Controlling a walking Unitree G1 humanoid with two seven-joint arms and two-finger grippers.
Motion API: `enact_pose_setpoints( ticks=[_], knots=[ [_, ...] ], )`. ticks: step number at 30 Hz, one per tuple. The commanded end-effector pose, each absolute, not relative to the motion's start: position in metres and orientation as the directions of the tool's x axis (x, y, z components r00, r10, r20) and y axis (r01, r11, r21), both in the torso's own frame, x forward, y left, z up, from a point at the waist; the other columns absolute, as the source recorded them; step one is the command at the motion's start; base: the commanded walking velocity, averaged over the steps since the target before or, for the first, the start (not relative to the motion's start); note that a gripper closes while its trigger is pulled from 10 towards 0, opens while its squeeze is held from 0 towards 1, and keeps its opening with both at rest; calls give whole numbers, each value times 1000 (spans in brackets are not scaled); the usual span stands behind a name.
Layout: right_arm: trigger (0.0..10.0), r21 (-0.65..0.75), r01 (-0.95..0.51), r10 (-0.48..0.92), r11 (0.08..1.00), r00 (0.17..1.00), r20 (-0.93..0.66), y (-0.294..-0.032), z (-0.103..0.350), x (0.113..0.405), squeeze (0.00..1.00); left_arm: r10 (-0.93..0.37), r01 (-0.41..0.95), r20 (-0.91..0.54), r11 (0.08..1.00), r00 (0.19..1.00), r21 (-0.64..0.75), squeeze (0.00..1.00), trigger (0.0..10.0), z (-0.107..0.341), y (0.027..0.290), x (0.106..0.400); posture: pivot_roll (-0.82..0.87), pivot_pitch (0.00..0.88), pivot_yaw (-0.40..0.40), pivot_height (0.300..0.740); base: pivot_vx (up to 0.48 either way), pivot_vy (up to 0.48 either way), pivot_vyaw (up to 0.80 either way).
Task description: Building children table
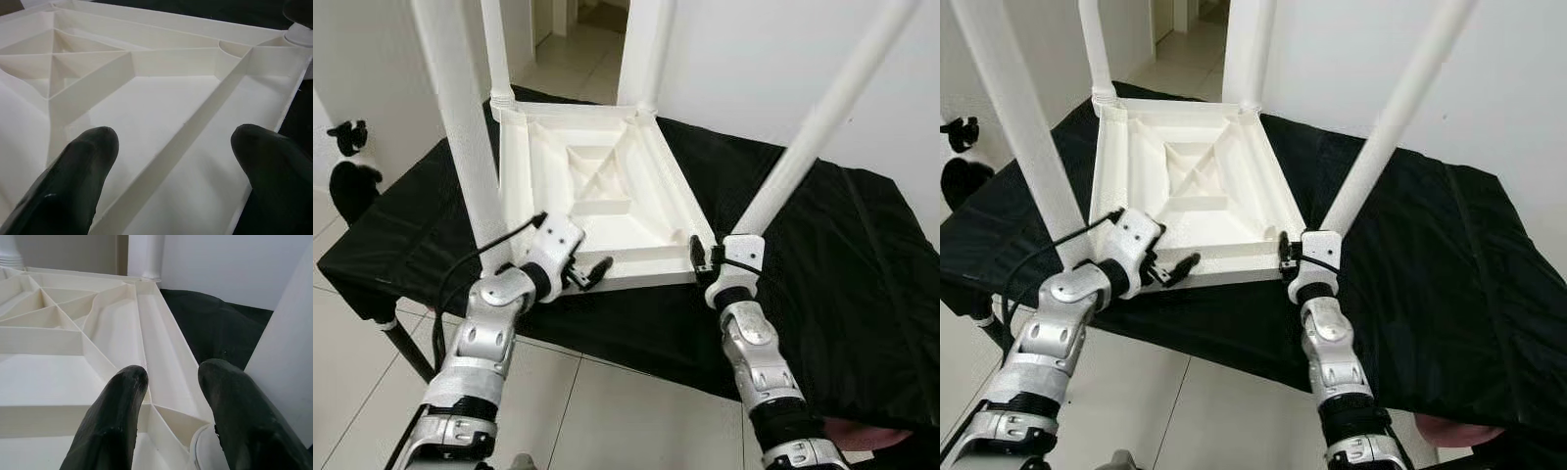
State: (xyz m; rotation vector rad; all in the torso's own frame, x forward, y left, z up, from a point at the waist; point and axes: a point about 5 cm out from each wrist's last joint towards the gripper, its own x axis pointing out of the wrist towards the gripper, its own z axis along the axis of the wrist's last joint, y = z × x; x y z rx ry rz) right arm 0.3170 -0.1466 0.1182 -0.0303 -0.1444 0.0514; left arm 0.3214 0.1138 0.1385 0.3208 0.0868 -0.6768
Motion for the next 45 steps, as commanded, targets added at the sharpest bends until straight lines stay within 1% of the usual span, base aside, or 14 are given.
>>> enact_pose_setpoints(
  ticks=[1,6,12,13,16,17,19,20,22,26,29,34,39,45],
  knots=[
    [10000,-34,72,-69,997,994,85,-175,106,316,0,-268,292,-120,906,956,307,0,10000,133,130,327,11,0,-111,740,0,0,0],
    [10000,-43,95,-91,995,991,103,-181,108,319,0,-359,382,-130,882,924,275,0,10000,131,117,320,11,0,-107,740,0,0,0],
    [10000,-31,58,-54,998,992,116,-170,109,320,0,-497,505,-100,824,862,255,0,10000,134,101,309,10,0,-101,740,0,0,0],
    [10000,-21,26,-23,999,993,115,-162,108,320,0,-590,589,-74,772,804,241,0,10000,136,92,298,14,0,-100,740,0,0,0],
    [10000,-18,6,-4,1000,994,114,-157,106,319,0,-636,631,-61,742,769,227,0,10000,137,89,290,19,0,-100,740,0,0,0],
    [10000,-14,-25,26,1000,994,110,-149,103,318,0,-708,702,-50,684,704,199,0,10000,137,86,275,26,0,-101,740,0,0,0],
    [10000,-14,-32,34,999,993,109,-147,102,318,0,-727,721,-50,666,685,192,0,10000,137,87,270,26,0,-101,740,0,0,0],
    [10000,-10,-43,44,999,994,105,-144,101,318,0,-772,767,-42,622,635,161,0,10000,138,89,258,26,0,-101,740,0,0,0],
    [10000,-10,-51,52,999,993,104,-142,101,319,0,-799,796,-40,593,601,118,0,10000,139,94,246,41,0,-109,740,0,0,0],
    [10000,-10,-62,63,998,993,104,-141,102,322,0,-787,787,-49,610,616,97,0,10000,140,110,232,57,0,-117,740,0,0,0],
    [10000,-10,-62,63,998,993,104,-141,102,322,0,-787,787,-49,610,616,97,0,10000,140,110,232,57,0,-117,740,0,0,0],
    [10000,-10,-71,71,997,993,98,-140,102,326,0,-718,726,-114,681,687,95,0,10000,140,147,208,92,0,-131,740,0,0,0],
    [10000,-7,-84,85,996,992,99,-136,102,329,0,-689,707,-167,702,705,85,0,10000,143,169,193,107,0,-139,740,0,0,0],
    [10000,-6,-88,89,996,991,99,-135,102,330,0,-681,700,-176,709,711,84,0,10000,145,176,189,115,0,-142,740,0,0,0]
  ],
)
